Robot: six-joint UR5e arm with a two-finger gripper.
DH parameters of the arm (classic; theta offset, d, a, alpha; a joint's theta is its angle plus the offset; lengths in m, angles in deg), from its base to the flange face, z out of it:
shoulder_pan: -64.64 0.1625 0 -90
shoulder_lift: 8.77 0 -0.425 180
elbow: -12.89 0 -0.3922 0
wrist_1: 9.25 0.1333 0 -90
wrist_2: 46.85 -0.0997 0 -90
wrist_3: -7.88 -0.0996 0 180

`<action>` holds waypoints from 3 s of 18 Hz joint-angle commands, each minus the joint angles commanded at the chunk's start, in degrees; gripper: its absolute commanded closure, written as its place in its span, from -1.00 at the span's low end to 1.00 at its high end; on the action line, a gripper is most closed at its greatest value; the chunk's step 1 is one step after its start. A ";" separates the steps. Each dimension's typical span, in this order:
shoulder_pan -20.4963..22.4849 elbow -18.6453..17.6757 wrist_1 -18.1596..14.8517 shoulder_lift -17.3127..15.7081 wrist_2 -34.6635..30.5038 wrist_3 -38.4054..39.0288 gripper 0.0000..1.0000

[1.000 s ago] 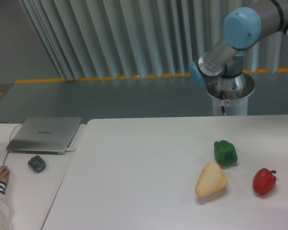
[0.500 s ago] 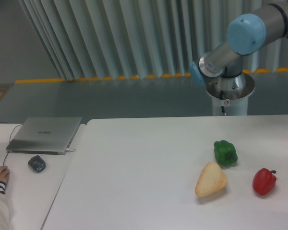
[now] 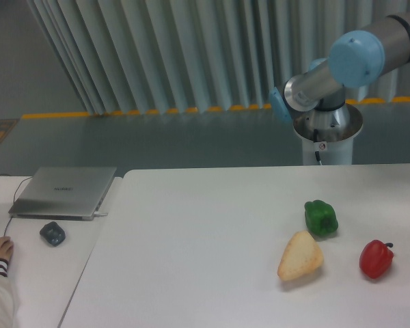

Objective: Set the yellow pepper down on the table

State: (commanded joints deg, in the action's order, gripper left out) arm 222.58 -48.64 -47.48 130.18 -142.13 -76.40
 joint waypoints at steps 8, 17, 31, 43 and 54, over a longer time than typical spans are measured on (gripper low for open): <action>0.09 2.29 0.00 0.70 0.00 0.26 -1.00; 0.09 5.54 0.09 2.81 0.00 1.14 -1.00; 0.09 6.16 0.09 4.66 -0.09 2.89 -1.00; 0.00 2.46 -0.18 1.94 -0.09 6.33 0.06; 0.79 -3.77 -0.88 -5.97 4.39 10.46 0.12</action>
State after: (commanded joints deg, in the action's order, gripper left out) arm 223.36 -52.41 -48.36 124.22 -137.73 -65.94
